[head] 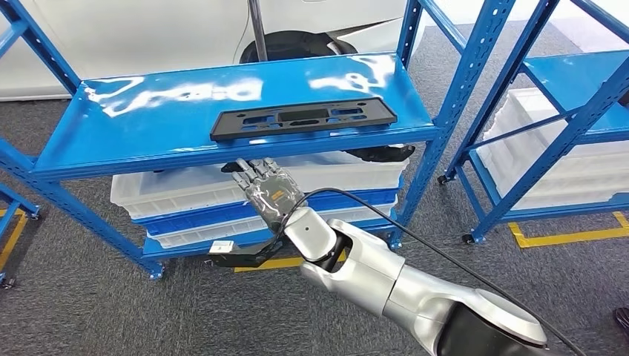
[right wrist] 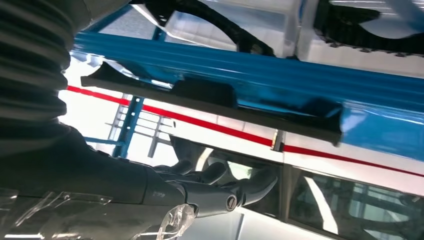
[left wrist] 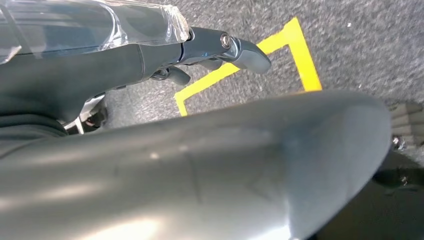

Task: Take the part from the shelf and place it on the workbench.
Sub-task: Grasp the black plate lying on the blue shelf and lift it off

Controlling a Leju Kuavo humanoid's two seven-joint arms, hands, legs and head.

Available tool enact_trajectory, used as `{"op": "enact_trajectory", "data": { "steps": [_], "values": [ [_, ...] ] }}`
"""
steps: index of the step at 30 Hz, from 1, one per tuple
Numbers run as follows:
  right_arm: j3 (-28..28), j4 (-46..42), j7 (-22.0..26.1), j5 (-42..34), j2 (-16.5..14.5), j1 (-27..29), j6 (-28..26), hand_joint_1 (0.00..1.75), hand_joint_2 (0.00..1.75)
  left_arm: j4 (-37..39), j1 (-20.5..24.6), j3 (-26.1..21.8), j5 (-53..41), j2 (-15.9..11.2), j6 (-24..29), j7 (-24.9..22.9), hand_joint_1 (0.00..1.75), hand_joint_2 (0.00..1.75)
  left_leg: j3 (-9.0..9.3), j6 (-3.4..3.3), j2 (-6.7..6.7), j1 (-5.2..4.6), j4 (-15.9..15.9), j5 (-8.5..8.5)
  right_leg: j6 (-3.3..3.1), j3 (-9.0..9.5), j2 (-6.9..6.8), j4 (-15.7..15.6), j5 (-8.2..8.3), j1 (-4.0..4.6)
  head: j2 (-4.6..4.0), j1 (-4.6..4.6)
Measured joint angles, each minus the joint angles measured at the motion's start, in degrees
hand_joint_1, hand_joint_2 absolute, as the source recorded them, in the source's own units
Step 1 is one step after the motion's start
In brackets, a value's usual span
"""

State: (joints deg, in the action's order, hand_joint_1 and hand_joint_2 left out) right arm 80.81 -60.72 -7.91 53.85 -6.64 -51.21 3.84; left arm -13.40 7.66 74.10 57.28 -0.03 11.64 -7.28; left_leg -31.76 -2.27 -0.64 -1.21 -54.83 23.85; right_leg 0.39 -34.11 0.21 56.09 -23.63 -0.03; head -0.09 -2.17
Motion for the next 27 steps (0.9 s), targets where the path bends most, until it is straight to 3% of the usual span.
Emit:
{"op": "enact_trajectory", "data": {
  "steps": [3,6,7,8,9,12,14,16,18,19,21,22,23,24,25,27],
  "values": [
    [0.0,0.0,0.0,-0.1,-0.1,-0.2,0.0,0.00,1.75,0.0,0.0,0.0,0.0,-0.1,0.0,0.0,0.00,0.00,-1.13,0.89,0.10,0.24,-2.3,1.70,-0.34,0.07,0.04,-0.3,0.27,-0.67,0.00,-0.09],
    [0.0,0.0,0.0,-0.3,-0.1,-0.2,0.0,0.00,1.75,0.0,0.0,0.0,0.0,-0.1,-0.1,0.0,0.00,0.00,-6.20,2.61,0.16,1.40,-13.2,6.81,-0.40,0.07,-0.01,-0.4,0.30,-1.15,0.00,-0.34],
    [0.0,0.0,0.0,-0.3,-0.1,-0.2,0.1,0.00,1.75,0.0,0.0,0.0,0.0,-0.1,-0.1,0.0,0.00,0.00,-7.71,3.04,0.18,1.83,-16.3,7.67,-0.35,0.06,-0.02,-0.4,0.28,-1.29,0.00,-0.34],
    [0.0,0.0,0.0,-0.4,-0.1,-0.1,0.1,0.00,1.75,0.0,-0.1,0.0,0.0,-0.1,-0.1,0.0,0.00,0.00,-8.30,3.43,0.20,2.21,-17.3,7.45,-0.26,0.07,-0.02,-0.4,0.26,-1.48,0.00,-0.34],
    [0.0,0.0,0.0,-0.4,-0.1,-0.1,0.1,0.00,1.75,0.0,-0.1,0.0,0.0,-0.1,0.0,0.0,0.00,0.00,-7.69,3.82,0.22,2.56,-15.7,6.10,-0.07,0.11,0.00,-0.4,0.24,-1.74,0.00,-0.34],
    [0.0,0.0,-0.1,-0.5,-0.1,-0.2,0.1,0.00,1.75,0.0,0.0,0.0,0.0,0.0,0.0,0.0,0.00,0.00,-2.02,4.70,0.18,3.27,-3.3,0.47,1.12,0.28,0.11,-0.4,0.17,-2.31,0.00,-0.40],
    [0.0,0.0,-0.1,-0.6,-0.1,-0.3,0.2,0.00,1.75,0.0,0.1,0.0,0.0,0.0,0.0,0.0,0.00,0.00,-0.44,4.09,-0.05,3.06,0.3,-0.34,2.09,0.21,0.23,-0.6,0.33,-2.23,0.00,-0.36],
    [0.0,0.0,-0.2,-0.7,-0.1,-0.3,0.2,0.00,1.75,0.0,0.0,0.0,0.0,0.0,0.0,0.0,0.00,0.00,-0.54,2.82,-0.18,2.71,0.3,-0.45,2.95,0.22,0.29,-1.0,0.58,-2.30,0.00,-0.28],
    [0.0,0.0,-0.2,-0.7,0.0,-0.3,0.2,0.00,1.75,0.1,0.0,0.0,0.0,0.0,0.0,0.0,0.00,0.00,-0.53,1.63,-0.17,2.59,0.4,-0.77,3.30,-0.33,0.15,0.4,-0.54,-2.41,0.00,-0.20],
    [0.0,0.0,-0.2,-0.7,0.0,-0.3,0.2,0.00,1.75,0.1,0.0,0.0,0.0,0.0,0.0,0.0,0.00,0.00,-0.49,1.09,-0.14,2.52,0.5,-0.90,3.21,-1.44,0.07,3.0,-2.12,-2.35,0.00,-0.14],
    [0.0,0.0,-0.2,-0.8,0.1,-0.2,0.2,0.00,1.75,0.1,0.0,0.0,0.0,0.0,0.0,0.0,0.00,0.00,-0.49,0.28,-0.09,2.03,0.5,-0.94,2.73,-5.19,0.02,11.4,-6.15,-1.85,0.00,-0.05],
    [0.0,0.1,-0.2,-0.8,0.1,-0.1,0.2,0.00,1.75,0.1,0.0,0.0,0.0,0.0,0.0,0.0,0.00,0.00,-0.47,0.05,-0.09,1.68,0.5,-0.94,2.48,-7.00,0.02,15.2,-7.46,-1.54,0.00,-0.03],
    [0.0,0.1,-0.3,-0.9,0.2,0.0,0.2,0.00,1.75,0.1,-0.1,0.0,0.0,0.0,0.0,0.0,0.00,0.00,-0.43,-0.15,-0.10,1.33,0.5,-0.92,2.16,-7.98,0.02,17.2,-7.73,-1.20,0.00,-0.02],
    [0.0,0.2,-0.3,-0.9,0.3,0.0,0.3,0.00,1.75,0.1,-0.1,0.0,0.0,0.0,0.0,0.0,0.00,0.00,-0.34,-0.28,-0.14,0.97,0.5,-0.89,1.72,-7.76,0.02,16.7,-6.87,-0.87,0.00,-0.02],
    [0.0,0.2,-0.3,-1.0,0.3,0.1,0.3,0.00,1.75,0.1,-0.1,0.0,0.0,0.0,0.0,0.0,0.00,0.00,-0.21,-0.39,-0.19,0.65,0.5,-0.83,1.17,-6.39,0.03,13.9,-5.16,-0.54,0.00,-0.01],
    [0.0,0.2,-0.3,-1.0,0.4,0.0,0.3,0.00,1.75,0.1,-0.1,0.0,0.0,0.0,0.0,0.0,0.00,0.00,-0.02,-0.52,-0.25,0.01,0.3,-0.65,-0.04,-2.11,-0.05,5.3,-1.56,0.12,0.00,-0.01]
  ]
}}
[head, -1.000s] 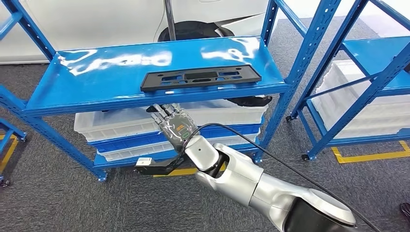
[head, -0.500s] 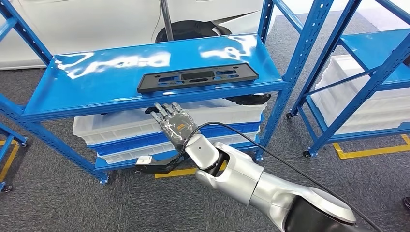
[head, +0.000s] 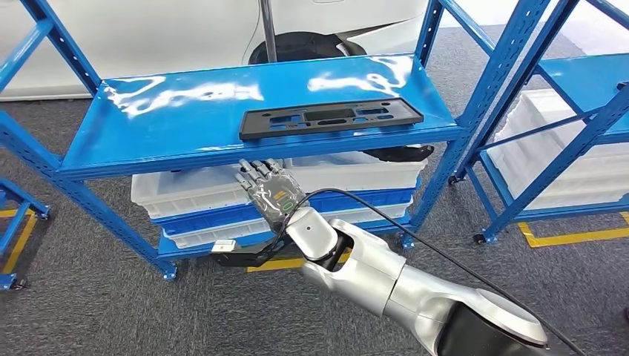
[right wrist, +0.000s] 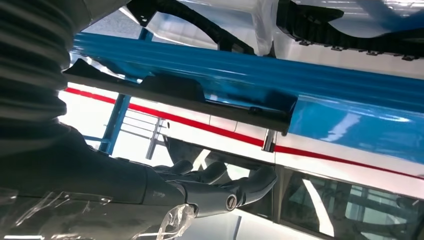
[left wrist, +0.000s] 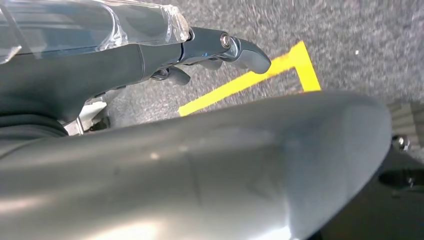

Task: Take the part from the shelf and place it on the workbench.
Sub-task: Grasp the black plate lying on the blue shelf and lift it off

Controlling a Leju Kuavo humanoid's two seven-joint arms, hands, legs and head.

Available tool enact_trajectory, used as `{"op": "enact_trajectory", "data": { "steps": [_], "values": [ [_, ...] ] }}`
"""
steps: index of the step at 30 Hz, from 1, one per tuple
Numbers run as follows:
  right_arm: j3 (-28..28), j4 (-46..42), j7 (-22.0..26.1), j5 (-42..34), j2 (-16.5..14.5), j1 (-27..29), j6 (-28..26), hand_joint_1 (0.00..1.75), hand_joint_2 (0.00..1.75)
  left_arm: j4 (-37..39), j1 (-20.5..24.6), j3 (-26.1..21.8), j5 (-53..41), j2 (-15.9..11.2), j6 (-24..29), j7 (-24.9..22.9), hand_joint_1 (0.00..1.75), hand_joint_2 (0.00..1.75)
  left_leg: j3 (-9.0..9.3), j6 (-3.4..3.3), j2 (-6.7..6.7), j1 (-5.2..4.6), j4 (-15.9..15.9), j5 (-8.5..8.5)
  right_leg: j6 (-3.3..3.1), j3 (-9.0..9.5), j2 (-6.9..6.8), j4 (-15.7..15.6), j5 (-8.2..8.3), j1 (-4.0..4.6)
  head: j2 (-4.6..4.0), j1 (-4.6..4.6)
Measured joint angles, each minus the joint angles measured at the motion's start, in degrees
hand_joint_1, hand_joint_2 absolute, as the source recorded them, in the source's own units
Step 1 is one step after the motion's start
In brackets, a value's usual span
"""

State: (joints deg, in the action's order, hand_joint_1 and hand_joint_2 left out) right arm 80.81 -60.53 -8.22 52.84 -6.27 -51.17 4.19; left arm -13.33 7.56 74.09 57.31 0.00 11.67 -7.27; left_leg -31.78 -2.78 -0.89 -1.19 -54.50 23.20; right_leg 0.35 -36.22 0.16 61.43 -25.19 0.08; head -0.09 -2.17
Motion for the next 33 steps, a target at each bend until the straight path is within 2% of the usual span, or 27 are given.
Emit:
{"op": "enact_trajectory", "data": {
  "steps": [1,2,4,6,7,9,10,11,12,13,15,16,17,18,19,21,22,26,27,30,31,33],
  "values": [
    [0.0,0.0,0.0,0.0,0.0,0.0,0.0,0.00,1.75,0.0,0.0,0.0,0.0,0.0,0.0,0.0,0.00,0.00,-0.03,0.02,0.01,-0.23,0.0,0.18,-0.36,1.49,-0.09,-3.1,0.91,0.22,0.00,-0.01],
    [0.0,0.0,0.0,-0.1,0.0,-0.1,0.0,0.00,1.75,0.0,0.1,0.0,0.0,0.0,0.0,0.0,0.00,0.00,-0.10,0.12,0.03,-0.37,-0.1,0.49,-0.58,2.29,-0.15,-4.9,1.11,0.39,0.00,-0.03],
    [0.0,0.0,-0.1,-0.4,0.0,-0.1,0.0,0.00,1.75,0.0,0.1,0.0,0.0,0.0,0.1,0.2,0.00,0.00,-0.10,0.50,0.12,-0.45,-0.1,0.82,-0.74,2.45,-0.19,-5.5,0.98,0.36,0.00,-0.02],
    [-0.1,0.0,-0.3,-1.1,0.0,0.0,-0.1,0.00,1.75,0.0,0.0,0.0,0.1,0.0,0.1,0.6,0.00,0.00,-0.50,1.16,0.19,-0.42,-1.5,1.69,-1.01,2.78,-0.19,-5.6,1.30,-0.09,0.00,-0.03],
    [-0.1,0.0,-0.4,-1.6,0.0,0.0,-0.3,0.00,1.75,0.0,0.1,0.0,0.3,0.0,0.1,0.8,0.00,0.00,-1.47,1.61,0.22,-0.25,-3.8,2.93,-1.10,2.92,-0.23,-5.7,1.44,-0.39,0.00,-0.11],
    [-0.3,0.0,-0.5,-3.2,0.0,0.8,-0.9,0.00,1.75,0.1,0.1,0.0,0.9,0.0,0.2,1.5,0.00,0.00,-5.25,2.66,0.28,0.56,-11.3,6.44,-1.15,3.04,-0.23,-5.7,1.34,-0.64,0.00,-0.31],
    [-0.4,0.0,-0.5,-4.3,0.1,1.6,-1.4,0.00,1.75,0.1,0.0,0.0,1.3,0.0,0.2,1.9,0.00,0.00,-7.35,3.07,0.32,0.99,-15.1,7.66,-1.11,3.06,-0.23,-5.7,1.25,-0.69,0.00,-0.32],
    [-0.6,0.0,-0.4,-5.8,0.1,2.8,-2.0,0.00,1.75,0.1,-0.1,-0.1,1.7,0.0,0.3,2.3,0.00,0.00,-8.81,3.38,0.36,1.37,-17.4,7.98,-1.02,3.12,-0.20,-5.7,1.13,-0.75,0.00,-0.33],
    [-0.9,0.1,-0.1,-7.5,0.2,4.3,-2.7,0.00,1.75,0.1,-0.3,-0.2,2.2,0.0,0.5,2.7,0.00,0.00,-9.19,3.62,0.39,1.66,-17.3,7.13,-0.88,3.24,-0.17,-5.7,1.00,-0.83,0.00,-0.34],
    [-1.2,0.1,0.2,-9.2,0.3,5.9,-3.2,0.00,1.75,0.1,-0.4,-0.3,2.7,0.0,0.8,3.0,0.00,0.00,-8.34,3.78,0.42,1.88,-14.8,5.29,-0.67,3.43,-0.13,-5.7,0.84,-0.93,0.00,-0.34],
    [-2.0,0.4,0.9,-12.7,0.5,9.5,-4.5,0.00,1.75,0.1,-0.4,-0.7,3.8,-0.1,1.1,3.3,0.00,0.00,-4.62,3.91,0.50,2.06,-6.1,0.91,-0.07,3.92,-0.08,-5.7,0.43,-1.02,0.00,-0.35],
    [-2.3,1.0,1.2,-14.2,0.7,11.5,-5.2,0.00,1.75,0.1,-0.4,-1.0,4.1,-0.1,1.2,3.3,0.00,0.00,-3.08,3.68,0.49,1.97,-2.7,-0.46,0.28,4.11,-0.09,-5.7,0.23,-0.97,0.00,-0.34],
    [-2.6,1.7,1.5,-15.6,0.8,13.5,-6.0,0.00,1.75,0.1,-0.4,-1.3,4.3,-0.1,1.3,3.2,0.00,0.00,-2.15,3.33,0.47,1.86,-0.8,-1.10,0.60,4.23,-0.10,-5.8,0.04,-0.88,0.00,-0.31],
    [-2.9,2.7,1.7,-16.7,0.9,15.6,-6.9,0.00,1.75,0.1,-0.5,-1.5,4.4,-0.1,1.4,3.1,0.00,0.00,-1.85,3.06,0.40,1.80,-0.2,-1.15,0.48,4.29,-0.11,-5.8,-0.22,-0.70,0.00,-0.26],
    [-3.2,3.8,1.9,-17.6,1.1,17.6,-7.9,0.00,1.75,0.1,-0.5,-1.6,4.2,-0.1,1.5,3.0,0.00,0.00,-1.80,2.82,0.31,1.79,-0.1,-1.22,-0.07,4.32,-0.15,-5.8,-0.31,-0.60,0.00,-0.21],
    [-3.9,6.1,1.8,-18.8,1.4,20.8,-9.6,0.00,1.75,0.1,-0.6,-1.7,4.1,-0.2,1.8,2.4,0.00,0.00,-1.79,2.79,0.21,1.85,-0.1,-1.26,-1.40,4.43,-0.20,-5.9,-0.41,-0.42,0.00,-0.15],
    [-4.3,7.2,1.7,-19.2,1.6,22.0,-10.2,0.00,1.75,0.1,-0.6,-1.8,3.9,-0.3,1.9,2.0,0.00,0.00,-1.77,2.65,0.19,1.80,-0.1,-1.24,-1.71,4.51,-0.21,-6.0,-0.30,-0.39,0.00,-0.14],
    [-5.9,10.8,0.8,-20.5,2.3,25.8,-11.4,0.00,1.75,0.1,-0.6,-1.8,2.7,-0.4,2.1,0.5,0.00,0.00,-1.75,2.08,0.20,1.69,-0.1,-1.08,-1.15,4.92,-0.20,-6.8,-0.02,-0.42,0.00,-0.14],
    [-6.3,11.5,0.7,-20.7,2.5,26.5,-11.6,0.00,1.75,0.1,-0.6,-1.8,2.4,-0.4,2.1,0.3,0.00,0.00,-1.76,2.02,0.20,1.67,-0.1,-1.08,-0.77,4.99,-0.20,-6.9,0.05,-0.45,0.00,-0.14],
    [-7.7,12.7,0.4,-21.7,3.0,28.5,-13.2,0.00,1.75,0.1,-0.6,-1.8,1.8,-0.5,2.2,-0.5,0.00,0.00,-1.77,1.80,0.22,1.56,-0.1,-1.03,1.03,5.13,-0.20,-7.2,0.16,-0.66,0.00,-0.14],
    [-8.2,13.0,0.3,-21.9,3.1,29.3,-14.0,0.00,1.75,0.1,-0.6,-1.8,1.7,-0.6,2.3,-0.9,0.00,0.00,-1.77,1.73,0.22,1.53,-0.1,-1.02,1.38,5.14,-0.20,-7.2,0.16,-0.70,0.00,-0.14],
    [-9.3,13.7,0.9,-22.8,3.1,30.9,-16.0,0.00,1.75,0.1,-0.6,-1.8,1.2,-0.7,2.5,-2.1,0.00,0.00,-1.74,1.71,0.22,1.52,-0.1,-1.02,1.52,5.16,-0.20,-7.2,0.14,-0.71,0.00,-0.14]
  ]
}}
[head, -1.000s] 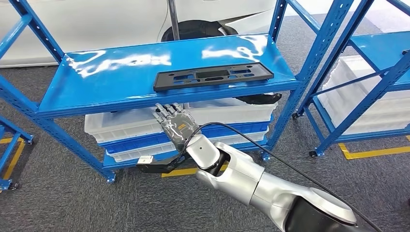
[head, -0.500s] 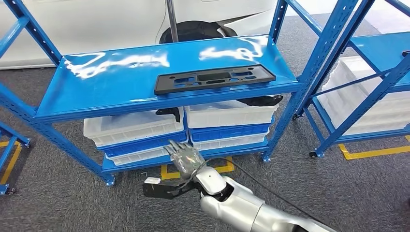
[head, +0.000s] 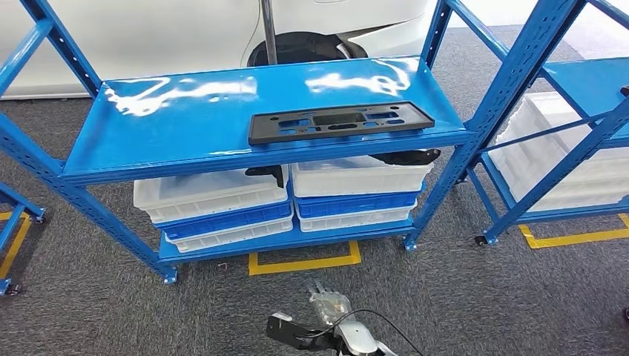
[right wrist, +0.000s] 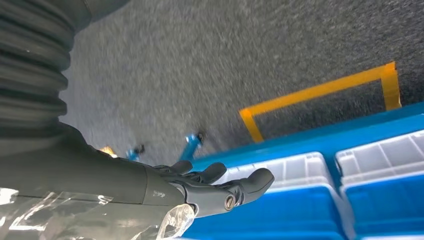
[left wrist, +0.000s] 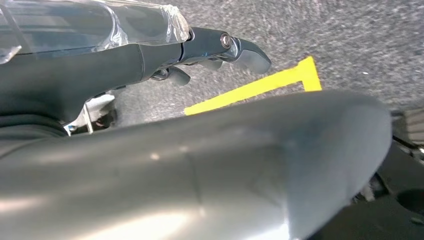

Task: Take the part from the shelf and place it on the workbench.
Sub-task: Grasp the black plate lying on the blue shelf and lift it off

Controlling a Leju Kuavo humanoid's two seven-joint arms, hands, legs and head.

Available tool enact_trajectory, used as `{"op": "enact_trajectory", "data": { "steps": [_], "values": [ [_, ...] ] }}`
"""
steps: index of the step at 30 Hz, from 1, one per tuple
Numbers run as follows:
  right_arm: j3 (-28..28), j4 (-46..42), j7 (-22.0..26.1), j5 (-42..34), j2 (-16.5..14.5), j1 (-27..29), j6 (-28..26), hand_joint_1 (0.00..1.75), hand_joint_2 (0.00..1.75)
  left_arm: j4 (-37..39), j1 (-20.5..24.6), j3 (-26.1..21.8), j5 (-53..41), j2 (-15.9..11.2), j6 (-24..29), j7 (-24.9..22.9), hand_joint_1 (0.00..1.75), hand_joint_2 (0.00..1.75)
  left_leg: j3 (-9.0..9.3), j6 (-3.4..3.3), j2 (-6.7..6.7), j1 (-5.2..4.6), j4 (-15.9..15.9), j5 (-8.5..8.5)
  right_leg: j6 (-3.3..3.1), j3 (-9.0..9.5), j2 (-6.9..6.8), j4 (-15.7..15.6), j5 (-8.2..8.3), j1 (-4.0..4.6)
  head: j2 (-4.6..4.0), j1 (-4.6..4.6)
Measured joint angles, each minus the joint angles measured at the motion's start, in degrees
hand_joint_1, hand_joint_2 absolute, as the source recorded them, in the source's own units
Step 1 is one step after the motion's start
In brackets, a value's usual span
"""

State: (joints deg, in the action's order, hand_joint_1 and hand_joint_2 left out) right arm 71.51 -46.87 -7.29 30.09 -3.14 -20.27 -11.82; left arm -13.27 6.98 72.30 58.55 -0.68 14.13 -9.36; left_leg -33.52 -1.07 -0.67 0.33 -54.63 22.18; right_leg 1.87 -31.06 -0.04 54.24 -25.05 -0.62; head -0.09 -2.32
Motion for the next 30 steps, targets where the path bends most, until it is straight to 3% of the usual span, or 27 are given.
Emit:
{"op": "enact_trajectory", "data": {
  "steps": [5,9,16,30],
  "values": [
    [-3.1,4.5,2.8,-2.5,-0.1,4.7,-4.8,0.00,1.75,0.0,0.0,0.4,-2.1,-0.1,0.1,-3.7,0.00,0.00,0.03,0.01,0.01,0.22,0.0,0.00,0.03,0.04,0.00,0.0,-0.03,0.18,0.00,0.00],
    [-5.4,9.7,4.3,-5.8,-0.5,6.0,-5.6,0.00,1.75,0.0,0.1,1.0,-3.6,-0.4,0.6,-2.0,0.00,0.00,0.04,0.06,0.02,0.42,0.0,-0.03,0.00,0.03,0.01,0.0,-0.05,0.38,0.00,0.00],
    [-8.2,16.0,4.5,-7.4,-1.6,5.8,-5.4,0.00,1.75,0.0,0.3,1.6,-3.1,-1.6,1.4,1.8,0.00,0.00,0.07,0.13,0.02,0.57,0.0,-0.07,-0.05,0.04,0.01,0.1,-0.06,0.56,0.00,-0.01],
    [-9.4,19.6,5.0,-6.6,-5.3,3.3,-5.2,0.00,1.75,0.0,0.6,1.9,-4.2,-3.4,-0.2,-4.1,0.00,0.00,0.12,0.16,0.02,0.57,0.0,-0.08,-0.07,0.08,0.01,0.1,-0.06,0.63,0.00,-0.02]
  ]
}}
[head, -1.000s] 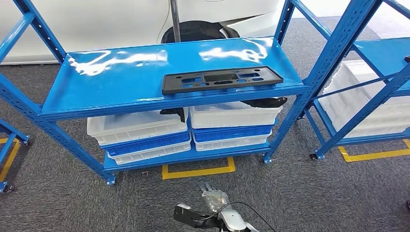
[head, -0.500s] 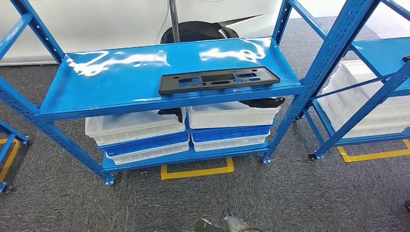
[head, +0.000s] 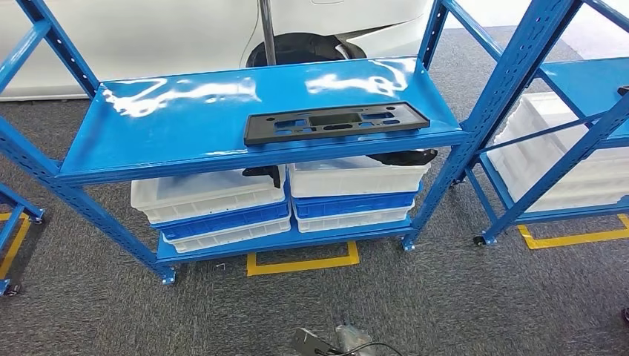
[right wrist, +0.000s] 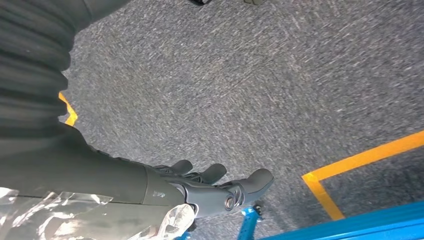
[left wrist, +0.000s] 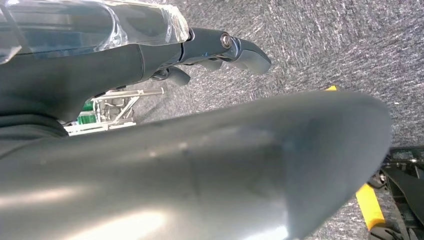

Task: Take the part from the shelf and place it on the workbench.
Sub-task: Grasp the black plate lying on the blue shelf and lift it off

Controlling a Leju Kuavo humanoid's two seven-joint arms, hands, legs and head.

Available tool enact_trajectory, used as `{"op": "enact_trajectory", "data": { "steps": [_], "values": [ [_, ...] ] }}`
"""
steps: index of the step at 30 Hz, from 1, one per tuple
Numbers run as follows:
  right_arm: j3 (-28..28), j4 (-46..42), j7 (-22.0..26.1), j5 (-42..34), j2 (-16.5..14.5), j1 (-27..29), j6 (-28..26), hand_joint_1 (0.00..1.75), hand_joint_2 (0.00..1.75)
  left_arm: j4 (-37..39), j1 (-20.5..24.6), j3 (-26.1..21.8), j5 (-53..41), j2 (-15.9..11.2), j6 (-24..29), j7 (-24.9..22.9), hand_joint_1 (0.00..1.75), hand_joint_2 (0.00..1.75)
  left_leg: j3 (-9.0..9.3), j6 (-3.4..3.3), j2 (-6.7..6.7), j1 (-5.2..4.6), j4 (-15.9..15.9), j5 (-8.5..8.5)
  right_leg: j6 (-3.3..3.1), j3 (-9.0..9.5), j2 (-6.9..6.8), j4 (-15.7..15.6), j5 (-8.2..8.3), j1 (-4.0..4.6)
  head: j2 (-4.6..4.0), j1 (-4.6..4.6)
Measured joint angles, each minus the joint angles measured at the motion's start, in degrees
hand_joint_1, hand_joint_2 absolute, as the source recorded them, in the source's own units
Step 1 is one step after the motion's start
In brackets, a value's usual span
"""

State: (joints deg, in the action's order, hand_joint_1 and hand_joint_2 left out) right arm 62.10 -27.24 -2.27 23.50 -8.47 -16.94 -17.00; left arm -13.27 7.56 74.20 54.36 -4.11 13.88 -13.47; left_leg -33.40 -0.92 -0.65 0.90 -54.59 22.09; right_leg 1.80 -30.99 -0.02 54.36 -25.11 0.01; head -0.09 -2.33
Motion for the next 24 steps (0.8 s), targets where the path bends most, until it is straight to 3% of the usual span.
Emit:
{"op": "enact_trajectory", "data": {
  "steps": [10,13,19,24],
  "values": [
    [-0.1,0.6,1.1,-1.1,-0.7,0.0,-1.8,0.00,1.75,0.0,0.0,-0.2,2.7,-0.2,0.7,1.9,0.00,0.00,0.03,0.00,0.00,0.00,0.0,0.00,0.00,0.02,0.00,0.0,0.00,0.00,0.00,0.00],
    [-0.6,0.6,1.6,-1.9,-0.6,0.5,-2.8,0.00,1.75,0.0,-0.1,-1.1,5.4,-0.5,0.4,6.2,0.00,0.00,0.04,0.00,0.00,0.00,0.0,0.00,0.00,0.02,0.00,0.0,0.00,0.00,0.00,-0.01],
    [-1.0,0.6,1.7,-1.1,-0.6,2.0,-3.4,0.00,1.75,0.0,-0.2,-4.8,10.2,-0.6,0.0,19.7,0.00,0.00,0.05,0.00,0.00,0.01,0.0,0.00,-0.04,0.03,0.00,0.0,-0.03,0.00,0.00,-0.01],
    [-1.0,0.6,1.6,-0.7,-0.6,1.9,-3.3,0.00,1.75,0.0,-0.2,-6.4,9.1,-0.6,1.6,23.3,0.00,0.00,0.06,0.00,0.01,0.01,0.0,0.00,-0.05,0.06,0.00,0.0,-0.03,0.00,0.00,-0.01]
  ]
}}
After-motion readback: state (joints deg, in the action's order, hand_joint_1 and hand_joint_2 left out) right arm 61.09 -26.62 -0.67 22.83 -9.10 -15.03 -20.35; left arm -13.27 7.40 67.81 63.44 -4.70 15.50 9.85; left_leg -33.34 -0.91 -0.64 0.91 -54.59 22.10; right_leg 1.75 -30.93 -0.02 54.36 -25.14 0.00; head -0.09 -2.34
